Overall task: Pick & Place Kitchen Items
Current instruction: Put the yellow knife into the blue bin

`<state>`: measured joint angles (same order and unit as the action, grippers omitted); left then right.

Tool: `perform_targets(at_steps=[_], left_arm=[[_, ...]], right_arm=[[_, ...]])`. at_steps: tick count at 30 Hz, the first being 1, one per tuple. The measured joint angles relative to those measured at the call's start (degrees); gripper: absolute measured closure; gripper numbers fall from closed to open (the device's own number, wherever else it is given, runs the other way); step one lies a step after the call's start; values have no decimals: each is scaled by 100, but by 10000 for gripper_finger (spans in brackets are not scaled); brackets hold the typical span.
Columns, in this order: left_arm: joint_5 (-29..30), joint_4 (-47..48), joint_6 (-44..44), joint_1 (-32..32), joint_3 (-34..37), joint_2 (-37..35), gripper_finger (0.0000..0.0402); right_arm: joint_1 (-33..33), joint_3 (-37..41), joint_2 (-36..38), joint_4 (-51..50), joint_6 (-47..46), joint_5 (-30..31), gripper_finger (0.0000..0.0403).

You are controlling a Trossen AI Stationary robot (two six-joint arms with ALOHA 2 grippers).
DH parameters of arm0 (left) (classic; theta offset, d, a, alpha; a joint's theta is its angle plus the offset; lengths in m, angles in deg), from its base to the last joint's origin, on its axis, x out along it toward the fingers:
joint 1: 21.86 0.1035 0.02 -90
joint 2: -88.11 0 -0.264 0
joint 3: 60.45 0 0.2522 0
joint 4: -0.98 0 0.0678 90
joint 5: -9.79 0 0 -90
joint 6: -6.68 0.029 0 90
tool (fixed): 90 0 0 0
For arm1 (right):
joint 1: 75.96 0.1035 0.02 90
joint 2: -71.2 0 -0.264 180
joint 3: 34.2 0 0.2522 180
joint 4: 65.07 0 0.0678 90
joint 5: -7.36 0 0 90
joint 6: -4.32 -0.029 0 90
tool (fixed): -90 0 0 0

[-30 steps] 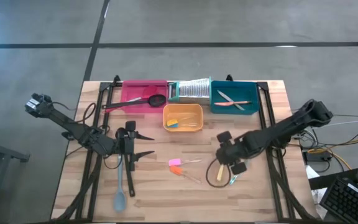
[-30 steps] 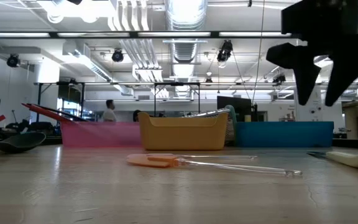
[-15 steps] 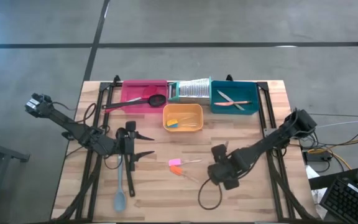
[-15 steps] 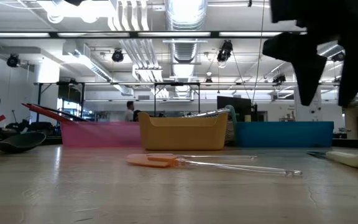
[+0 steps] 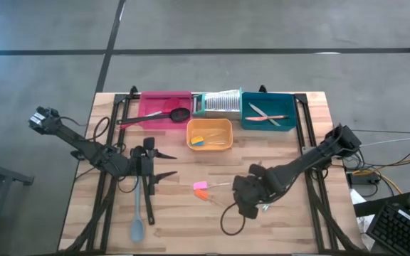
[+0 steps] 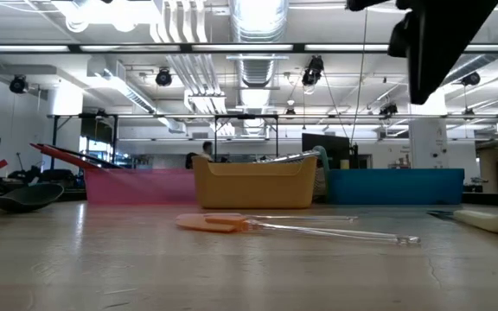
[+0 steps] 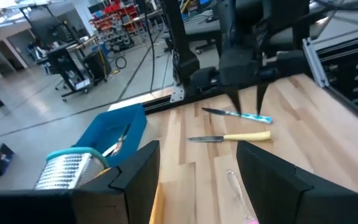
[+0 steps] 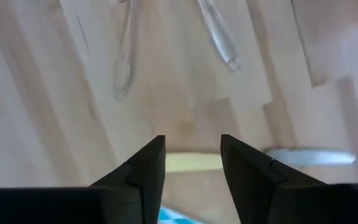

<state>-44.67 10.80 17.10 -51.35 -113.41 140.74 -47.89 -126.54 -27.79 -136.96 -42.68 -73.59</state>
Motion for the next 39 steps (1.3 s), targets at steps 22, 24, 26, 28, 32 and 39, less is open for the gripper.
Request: perform_targets(at_steps=[22, 24, 26, 28, 32, 39], left_arm=[[2821, -124, 924, 269, -2, -5, 183], [3297, -122, 964, 324, 4, -5, 183], [3661, -119, 1059, 387, 13, -5, 183], [3783, -119, 1077, 472, 23, -5, 183], [3676, -146, 1075, 698, 141, -4, 183], [3238, -167, 1195, 1219, 228, -3, 183]], right_arm=[[5, 24, -7, -723, -4381, -9, 185], [5, 38, -7, -771, -4820, 3, 177], [5, 67, -7, -765, -5271, 65, 171], [5, 109, -25, -763, -5702, 142, 166], [5, 293, -51, -648, -6278, 142, 161], [5, 568, -51, -336, -6924, 142, 178]])
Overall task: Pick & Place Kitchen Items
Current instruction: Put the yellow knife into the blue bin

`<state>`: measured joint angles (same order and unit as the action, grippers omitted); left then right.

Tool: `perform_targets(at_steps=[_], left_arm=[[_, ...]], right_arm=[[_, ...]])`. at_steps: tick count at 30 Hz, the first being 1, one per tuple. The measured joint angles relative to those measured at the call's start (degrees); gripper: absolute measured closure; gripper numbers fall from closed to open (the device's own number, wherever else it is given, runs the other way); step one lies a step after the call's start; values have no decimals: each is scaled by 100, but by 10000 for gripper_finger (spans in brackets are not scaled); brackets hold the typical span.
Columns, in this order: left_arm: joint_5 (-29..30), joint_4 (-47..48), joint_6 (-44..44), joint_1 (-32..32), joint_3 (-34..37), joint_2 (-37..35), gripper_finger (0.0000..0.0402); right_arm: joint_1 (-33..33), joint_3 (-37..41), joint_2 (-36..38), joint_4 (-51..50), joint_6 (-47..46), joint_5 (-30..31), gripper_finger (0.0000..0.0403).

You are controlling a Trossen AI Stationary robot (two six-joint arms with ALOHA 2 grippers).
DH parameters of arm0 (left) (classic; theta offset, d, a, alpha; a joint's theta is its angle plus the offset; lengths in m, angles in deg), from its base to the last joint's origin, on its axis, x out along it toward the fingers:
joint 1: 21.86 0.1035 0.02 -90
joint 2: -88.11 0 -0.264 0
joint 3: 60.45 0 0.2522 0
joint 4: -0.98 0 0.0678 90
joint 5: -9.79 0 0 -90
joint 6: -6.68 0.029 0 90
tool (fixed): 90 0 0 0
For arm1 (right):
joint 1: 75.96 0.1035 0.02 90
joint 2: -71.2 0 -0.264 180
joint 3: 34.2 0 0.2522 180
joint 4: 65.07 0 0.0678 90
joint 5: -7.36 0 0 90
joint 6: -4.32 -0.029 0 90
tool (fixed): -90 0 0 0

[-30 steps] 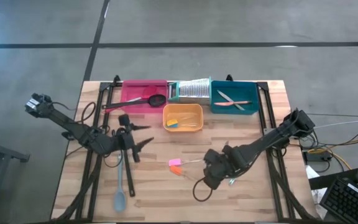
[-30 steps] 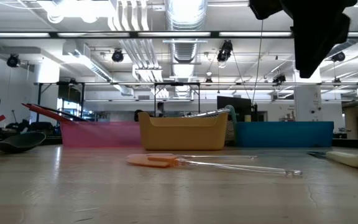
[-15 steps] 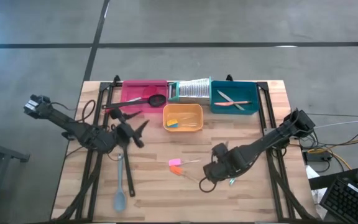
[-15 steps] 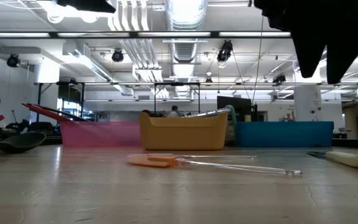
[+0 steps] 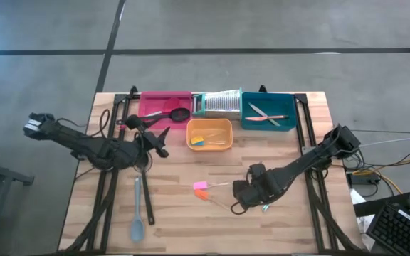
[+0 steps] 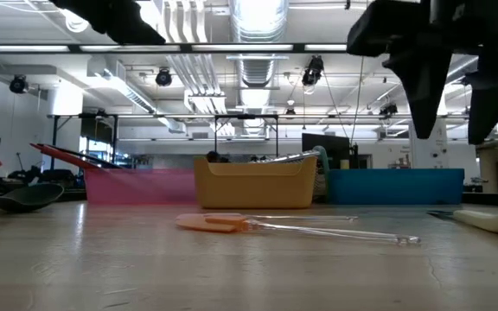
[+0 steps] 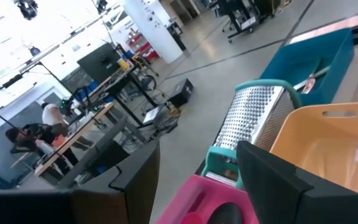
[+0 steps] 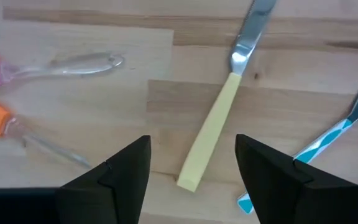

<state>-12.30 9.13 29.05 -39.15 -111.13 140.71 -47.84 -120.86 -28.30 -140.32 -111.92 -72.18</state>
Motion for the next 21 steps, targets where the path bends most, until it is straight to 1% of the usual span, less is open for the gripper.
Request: perform_targets(at_steps=[4, 7, 9, 12, 17, 21], left_arm=[[-261, 8, 22, 300, 60, 2, 183], [-481, 3, 33, 503, 62, 2, 183], [-630, 3, 33, 625, 62, 2, 183], [-839, 8, 33, 763, 62, 7, 183], [-889, 21, 8, 856, 63, 11, 183], [-887, 23, 7, 858, 62, 11, 183]], right_arm=[[11, 234, 0, 203, -252, -14, 191], [11, 495, 0, 589, -353, -72, 198], [9, 697, 0, 930, -385, -214, 202], [-7, 954, 0, 1190, -399, -591, 207], [0, 1203, 0, 1481, -638, -707, 216], [-7, 1383, -120, 2193, -622, -683, 224]])
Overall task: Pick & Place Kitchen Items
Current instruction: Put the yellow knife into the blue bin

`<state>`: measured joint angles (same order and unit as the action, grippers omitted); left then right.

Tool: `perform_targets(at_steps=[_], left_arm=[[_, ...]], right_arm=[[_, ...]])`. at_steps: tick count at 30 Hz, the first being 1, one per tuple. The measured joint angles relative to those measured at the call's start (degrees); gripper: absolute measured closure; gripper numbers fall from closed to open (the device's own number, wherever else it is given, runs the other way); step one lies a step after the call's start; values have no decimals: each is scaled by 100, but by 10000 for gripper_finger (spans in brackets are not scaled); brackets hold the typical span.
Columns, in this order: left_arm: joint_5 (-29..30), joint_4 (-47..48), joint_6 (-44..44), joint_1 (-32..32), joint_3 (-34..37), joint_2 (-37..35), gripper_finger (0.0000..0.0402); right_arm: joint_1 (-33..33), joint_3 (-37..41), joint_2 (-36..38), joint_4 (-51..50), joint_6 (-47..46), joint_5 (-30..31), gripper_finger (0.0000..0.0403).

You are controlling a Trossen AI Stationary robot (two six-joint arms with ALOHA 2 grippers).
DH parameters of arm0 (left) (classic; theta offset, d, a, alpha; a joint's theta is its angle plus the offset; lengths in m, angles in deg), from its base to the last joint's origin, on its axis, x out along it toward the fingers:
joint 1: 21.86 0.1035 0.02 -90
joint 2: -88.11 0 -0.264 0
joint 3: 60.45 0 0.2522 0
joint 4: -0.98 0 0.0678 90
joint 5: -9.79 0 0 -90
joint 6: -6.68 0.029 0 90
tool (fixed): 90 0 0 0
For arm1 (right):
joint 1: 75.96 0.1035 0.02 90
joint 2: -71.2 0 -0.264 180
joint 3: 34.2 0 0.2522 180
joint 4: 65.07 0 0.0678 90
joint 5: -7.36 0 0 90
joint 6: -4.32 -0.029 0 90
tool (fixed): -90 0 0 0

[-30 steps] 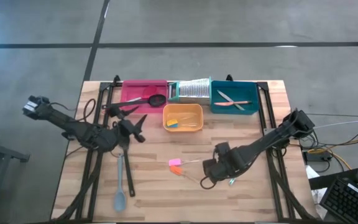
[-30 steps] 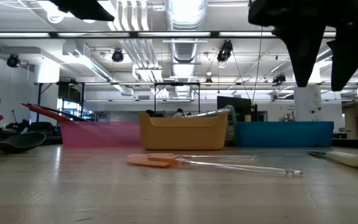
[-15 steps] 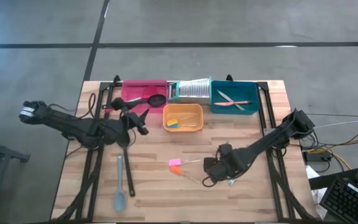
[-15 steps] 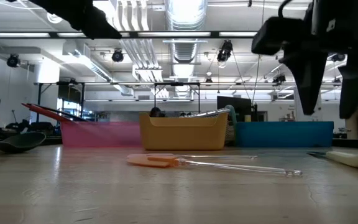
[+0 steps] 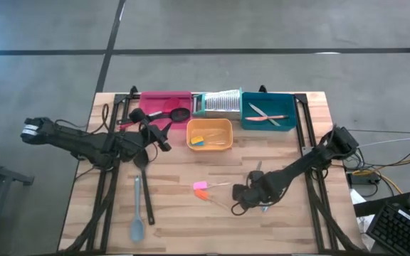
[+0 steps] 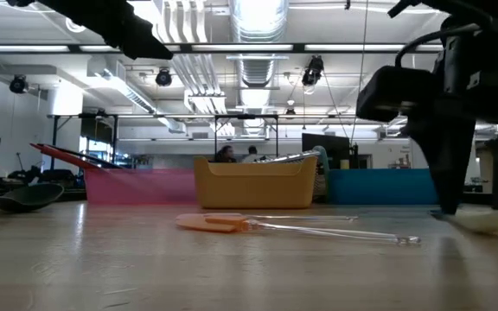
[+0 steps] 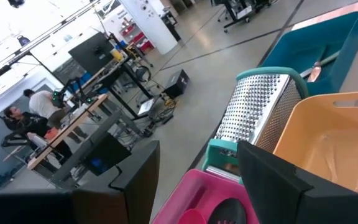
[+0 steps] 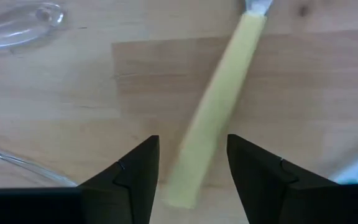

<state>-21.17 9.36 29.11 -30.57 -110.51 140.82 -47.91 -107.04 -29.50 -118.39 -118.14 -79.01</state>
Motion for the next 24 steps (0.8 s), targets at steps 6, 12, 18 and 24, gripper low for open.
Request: perform_targets(at_steps=[6, 12, 18, 24], left_arm=[[-25, -4, -4, 0, 0, 0, 183], [-146, -13, -7, 0, 2, 35, 183], [-146, -7, -7, 2, 2, 39, 183], [-146, -4, -8, 0, 2, 39, 183]], right_arm=[[-21, 7, -461, 158, 108, -424, 239], [-20, -251, -761, -174, 284, -552, 262], [-6, -389, -735, -862, 293, -688, 298], [4, -364, -735, -991, 400, -760, 341]])
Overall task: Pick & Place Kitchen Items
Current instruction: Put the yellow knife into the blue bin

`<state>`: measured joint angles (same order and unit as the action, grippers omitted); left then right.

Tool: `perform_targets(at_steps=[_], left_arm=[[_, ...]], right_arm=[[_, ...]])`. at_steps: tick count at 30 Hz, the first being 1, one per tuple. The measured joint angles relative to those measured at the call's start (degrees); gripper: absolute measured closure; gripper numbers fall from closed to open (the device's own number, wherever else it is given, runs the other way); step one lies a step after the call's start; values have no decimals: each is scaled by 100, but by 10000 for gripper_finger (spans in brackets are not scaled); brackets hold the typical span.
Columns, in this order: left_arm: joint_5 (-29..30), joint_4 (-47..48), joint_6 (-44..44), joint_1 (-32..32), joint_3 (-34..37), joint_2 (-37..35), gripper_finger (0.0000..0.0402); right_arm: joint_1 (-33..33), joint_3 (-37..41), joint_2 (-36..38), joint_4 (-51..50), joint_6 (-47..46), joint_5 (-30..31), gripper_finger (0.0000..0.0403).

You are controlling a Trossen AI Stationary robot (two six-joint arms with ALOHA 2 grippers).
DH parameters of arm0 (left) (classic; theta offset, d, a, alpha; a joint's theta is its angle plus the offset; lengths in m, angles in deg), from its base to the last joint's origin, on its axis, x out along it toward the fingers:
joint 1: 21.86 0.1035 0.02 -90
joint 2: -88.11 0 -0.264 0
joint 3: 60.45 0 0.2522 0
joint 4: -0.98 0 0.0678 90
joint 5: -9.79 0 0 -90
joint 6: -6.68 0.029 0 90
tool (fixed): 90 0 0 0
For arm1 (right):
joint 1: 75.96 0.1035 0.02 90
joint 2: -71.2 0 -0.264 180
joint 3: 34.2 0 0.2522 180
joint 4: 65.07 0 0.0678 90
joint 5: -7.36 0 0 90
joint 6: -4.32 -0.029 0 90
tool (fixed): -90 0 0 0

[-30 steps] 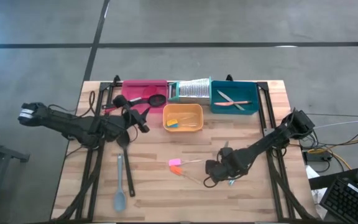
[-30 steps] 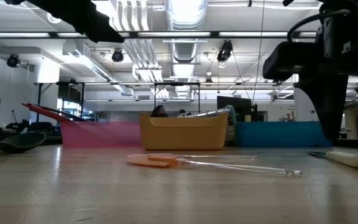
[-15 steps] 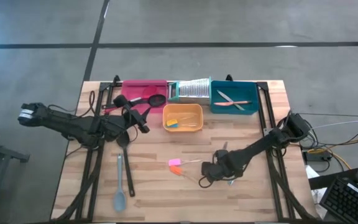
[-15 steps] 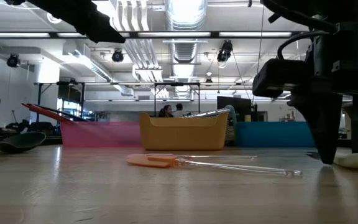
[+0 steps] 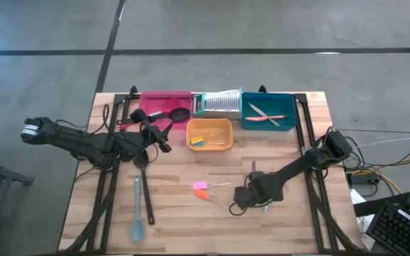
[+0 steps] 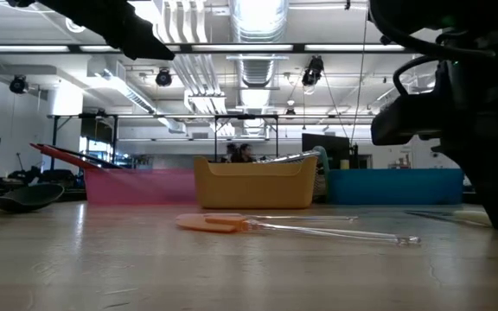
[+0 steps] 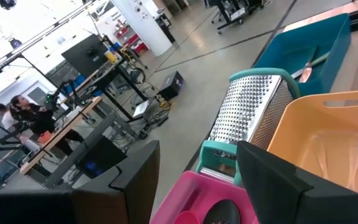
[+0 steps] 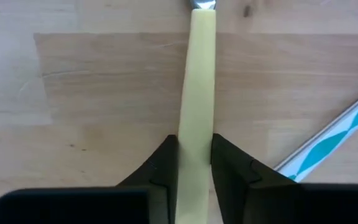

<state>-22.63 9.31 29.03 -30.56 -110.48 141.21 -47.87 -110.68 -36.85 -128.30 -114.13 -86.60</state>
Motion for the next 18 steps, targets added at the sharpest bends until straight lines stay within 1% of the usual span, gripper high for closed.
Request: perform_targets(at_steps=[2, 7, 10, 12, 16, 18], left_arm=[[2, -4, 0, 1, 0, 0, 183], [4, -2, 0, 2, 0, 0, 183], [4, -2, 0, 1, 0, 0, 183], [7, -2, 0, 1, 0, 0, 183], [7, -1, 0, 2, 0, 0, 183], [7, 0, 0, 2, 0, 0, 183]], right_arm=[[7, 0, 0, -20, 60, -2, 351], [9, -90, -4, -71, 291, 4, 351], [33, -292, -7, -247, 416, 121, 351], [58, -494, -47, -536, 485, 243, 351], [143, -1021, 0, -1474, 513, 533, 352], [186, -1291, 15, -1909, 509, 570, 353]])
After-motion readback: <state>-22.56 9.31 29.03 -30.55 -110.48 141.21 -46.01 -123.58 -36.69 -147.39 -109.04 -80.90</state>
